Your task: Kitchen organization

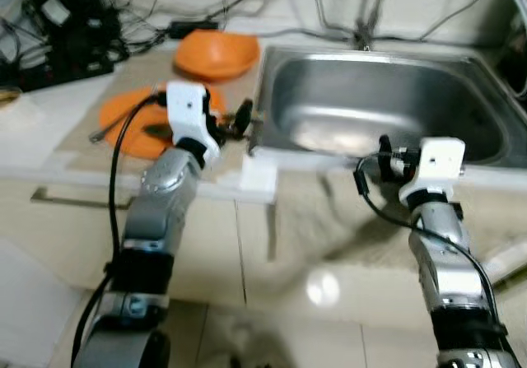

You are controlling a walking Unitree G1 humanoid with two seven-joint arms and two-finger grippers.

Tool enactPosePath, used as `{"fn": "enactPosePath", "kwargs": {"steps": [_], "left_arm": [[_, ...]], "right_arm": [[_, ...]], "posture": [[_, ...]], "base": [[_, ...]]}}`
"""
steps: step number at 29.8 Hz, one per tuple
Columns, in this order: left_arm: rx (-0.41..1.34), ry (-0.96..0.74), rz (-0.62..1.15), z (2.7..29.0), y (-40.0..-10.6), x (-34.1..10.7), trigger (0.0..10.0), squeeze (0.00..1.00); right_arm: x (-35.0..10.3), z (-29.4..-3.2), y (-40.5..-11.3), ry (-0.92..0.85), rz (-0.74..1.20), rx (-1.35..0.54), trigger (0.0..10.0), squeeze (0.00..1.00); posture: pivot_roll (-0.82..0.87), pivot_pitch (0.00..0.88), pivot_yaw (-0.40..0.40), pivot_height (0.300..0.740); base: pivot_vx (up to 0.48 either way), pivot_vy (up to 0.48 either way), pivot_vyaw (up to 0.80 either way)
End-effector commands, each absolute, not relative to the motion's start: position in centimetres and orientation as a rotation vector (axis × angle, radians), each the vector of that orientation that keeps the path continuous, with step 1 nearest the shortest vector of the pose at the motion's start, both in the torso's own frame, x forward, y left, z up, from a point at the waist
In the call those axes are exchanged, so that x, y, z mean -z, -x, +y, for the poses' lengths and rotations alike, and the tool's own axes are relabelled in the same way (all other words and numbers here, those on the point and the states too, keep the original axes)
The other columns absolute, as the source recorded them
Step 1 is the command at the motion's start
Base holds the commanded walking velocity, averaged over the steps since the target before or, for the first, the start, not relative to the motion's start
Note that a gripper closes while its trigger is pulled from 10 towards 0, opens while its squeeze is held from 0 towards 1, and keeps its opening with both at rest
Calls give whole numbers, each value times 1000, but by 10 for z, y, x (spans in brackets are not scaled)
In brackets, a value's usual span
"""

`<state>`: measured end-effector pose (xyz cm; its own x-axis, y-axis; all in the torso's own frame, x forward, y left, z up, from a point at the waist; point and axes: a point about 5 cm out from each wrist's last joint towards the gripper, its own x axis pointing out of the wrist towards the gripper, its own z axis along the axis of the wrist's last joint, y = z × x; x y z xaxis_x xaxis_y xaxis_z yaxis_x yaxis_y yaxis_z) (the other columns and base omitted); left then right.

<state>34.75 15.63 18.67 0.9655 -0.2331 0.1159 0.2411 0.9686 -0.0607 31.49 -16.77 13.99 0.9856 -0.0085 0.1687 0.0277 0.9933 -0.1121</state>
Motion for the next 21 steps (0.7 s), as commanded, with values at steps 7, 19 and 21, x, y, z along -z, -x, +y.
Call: {"fn": "enactPosePath", "kwargs": {"steps": [7, 19, 21], "left_arm": [[233, 68, -139, 144, -350, -196, 10000, 0], [237, 79, -133, 144, -350, -196, 10000, 0], [247, 75, -138, 143, -350, -197, 10000, 0]], "right_arm": [[-136, -177, -314, 137, -151, 40, 10000, 0], [-135, -177, -314, 134, -146, 39, 10000, 0], [-135, -177, -313, 134, -146, 39, 10000, 0]], "posture": [[-22, 0, 25, 732], [-22, 0, 24, 732], [-23, 0, 25, 732]], "base": [[374, 0, 0], [0, 0, 0], [354, 0, 0]]}}
